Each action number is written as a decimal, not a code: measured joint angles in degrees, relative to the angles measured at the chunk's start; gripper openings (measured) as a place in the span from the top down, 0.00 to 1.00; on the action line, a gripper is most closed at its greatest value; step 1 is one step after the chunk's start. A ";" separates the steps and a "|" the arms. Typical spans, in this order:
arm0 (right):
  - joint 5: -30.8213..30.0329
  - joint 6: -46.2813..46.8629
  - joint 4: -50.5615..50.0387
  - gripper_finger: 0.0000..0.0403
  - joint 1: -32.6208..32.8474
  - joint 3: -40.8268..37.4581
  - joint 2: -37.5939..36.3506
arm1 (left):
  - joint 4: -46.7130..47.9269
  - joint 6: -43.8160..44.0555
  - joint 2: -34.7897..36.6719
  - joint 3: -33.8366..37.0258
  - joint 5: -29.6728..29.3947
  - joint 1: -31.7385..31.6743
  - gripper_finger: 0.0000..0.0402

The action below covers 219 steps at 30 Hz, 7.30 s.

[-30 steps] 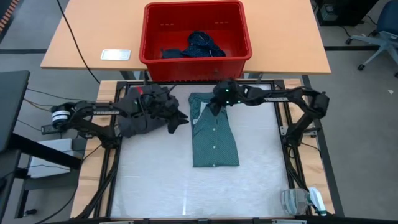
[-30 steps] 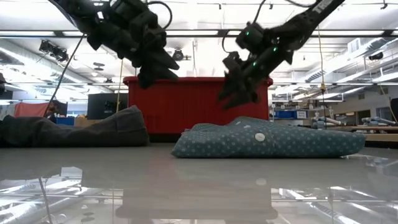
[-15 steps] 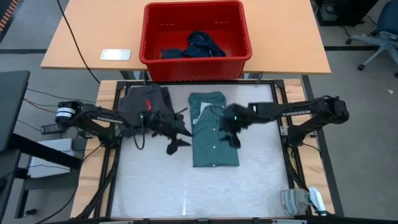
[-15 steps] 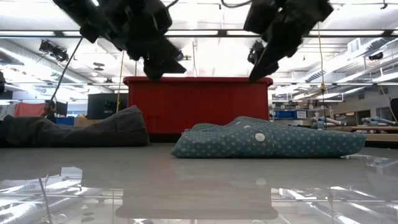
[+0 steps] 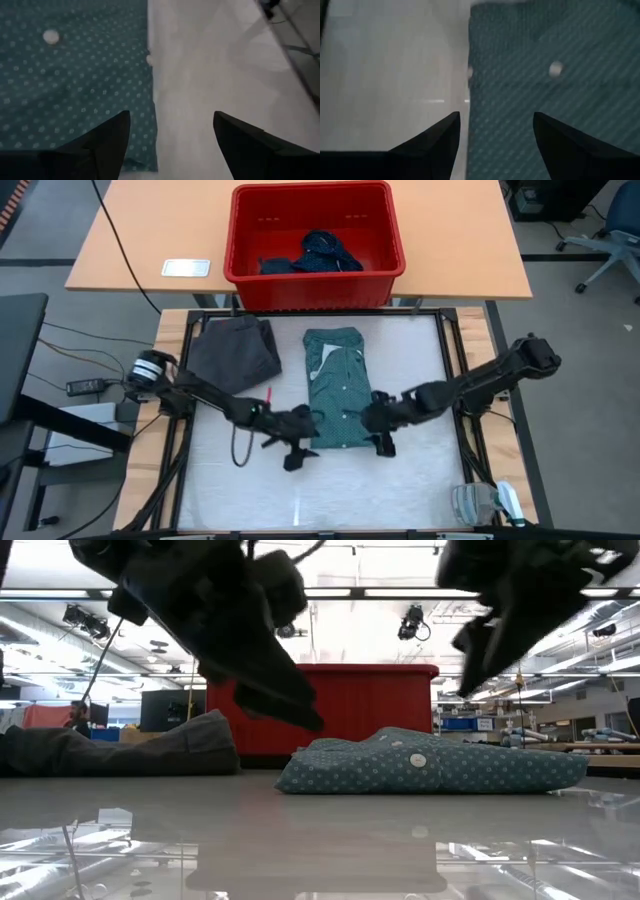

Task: Fold laundry
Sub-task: Fold the dark green polo, then adjust the black shorts, then stack the dark green polo on top of the black shorts

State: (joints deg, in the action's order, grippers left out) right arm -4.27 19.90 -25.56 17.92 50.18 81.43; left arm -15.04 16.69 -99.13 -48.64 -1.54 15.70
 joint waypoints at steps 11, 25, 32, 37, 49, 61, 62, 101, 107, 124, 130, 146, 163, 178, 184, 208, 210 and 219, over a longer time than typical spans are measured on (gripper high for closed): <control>-9.90 6.12 6.37 0.36 9.41 -8.32 0.04 | 17.71 3.70 -11.80 -14.80 -11.30 2.87 0.29; -9.66 9.11 18.86 0.62 9.39 -18.34 0.07 | 21.28 12.21 -15.35 -20.03 -11.17 3.12 0.85; -5.45 13.48 19.13 0.85 9.99 -17.87 0.07 | 22.56 15.56 -15.35 -20.09 -11.26 4.71 0.97; -4.81 7.41 19.44 0.82 13.29 -13.59 0.07 | 23.11 16.26 -15.35 -20.09 -11.05 6.51 0.91; -11.03 1.20 23.77 0.35 18.93 -10.93 7.09 | 23.82 15.12 -15.30 -20.07 -11.19 8.27 0.85; -15.26 16.37 9.44 0.68 19.18 -1.21 19.34 | 24.69 14.62 -14.71 -20.07 -8.94 9.43 0.95; -14.23 16.38 7.61 0.76 19.07 -0.22 18.81 | 24.97 14.89 -14.50 -20.44 -7.33 9.64 0.97; 20.36 -5.79 11.46 0.45 -49.06 10.55 18.32 | 48.08 5.99 -2.18 -19.31 6.65 -48.33 0.94; 24.23 -7.08 18.25 0.40 -49.70 10.57 9.78 | 43.71 -0.45 -2.17 -19.31 6.82 -49.57 0.93; 26.80 -14.57 24.63 0.55 -44.20 10.60 24.80 | 40.42 -0.37 1.70 -25.38 6.90 -47.11 0.61; 29.26 -12.06 18.30 0.61 -43.31 10.23 27.54 | 44.80 4.90 2.60 -25.71 7.04 -42.49 0.61; 26.80 6.71 8.00 0.62 -25.43 -6.95 -3.80 | 72.02 15.65 3.87 -25.61 -10.18 -36.00 0.61; 6.56 29.92 7.15 0.62 -10.58 -22.57 -25.81 | 59.98 28.92 3.52 -11.22 -5.19 -41.05 0.61; 1.08 30.54 8.65 0.62 -8.32 -24.20 -25.46 | 62.37 15.16 3.23 -25.00 -8.36 -17.83 0.61; 0.92 30.51 10.01 0.62 -8.82 -24.20 -25.46 | 53.21 -13.82 3.28 -29.32 -8.84 -10.35 0.61; 5.44 31.83 10.13 0.58 -3.24 -24.20 -25.49 | 37.15 -51.25 -17.22 -29.34 -15.89 -2.05 0.20; 5.42 33.22 10.01 0.58 -2.97 -24.20 -25.49 | 33.41 -53.13 -18.66 -29.53 -16.84 -2.74 0.20; 6.87 38.76 10.20 0.58 0.77 -24.20 -25.49 | 30.38 -35.83 -20.62 -29.56 -7.88 -8.71 0.38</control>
State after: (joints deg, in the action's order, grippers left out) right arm 2.60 58.66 -15.36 18.69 25.98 55.94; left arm 15.34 -19.13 -119.75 -78.20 -9.42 6.99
